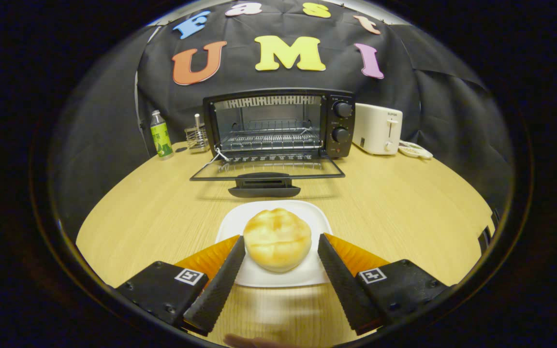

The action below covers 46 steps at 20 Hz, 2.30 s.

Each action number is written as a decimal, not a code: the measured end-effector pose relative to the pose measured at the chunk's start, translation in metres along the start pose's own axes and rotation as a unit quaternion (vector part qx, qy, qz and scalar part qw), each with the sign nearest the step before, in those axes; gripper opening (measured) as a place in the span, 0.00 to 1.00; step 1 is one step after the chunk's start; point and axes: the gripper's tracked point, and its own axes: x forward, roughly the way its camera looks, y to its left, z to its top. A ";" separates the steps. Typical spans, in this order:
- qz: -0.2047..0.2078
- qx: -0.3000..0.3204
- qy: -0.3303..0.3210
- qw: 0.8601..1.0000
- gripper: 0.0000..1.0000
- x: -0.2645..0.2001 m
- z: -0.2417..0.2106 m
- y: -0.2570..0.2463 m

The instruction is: Open the toaster oven, put the food inside, and close the toaster oven door.

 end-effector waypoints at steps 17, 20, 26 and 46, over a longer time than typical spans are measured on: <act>0.055 0.033 -0.039 0.997 0.84 -0.021 0.036 0.006; 0.071 0.027 -0.070 0.995 0.84 -0.033 0.059 0.012; 0.134 0.078 -0.149 0.977 0.84 -0.044 0.116 0.035; 0.160 0.214 -0.144 0.953 0.89 0.139 0.203 0.044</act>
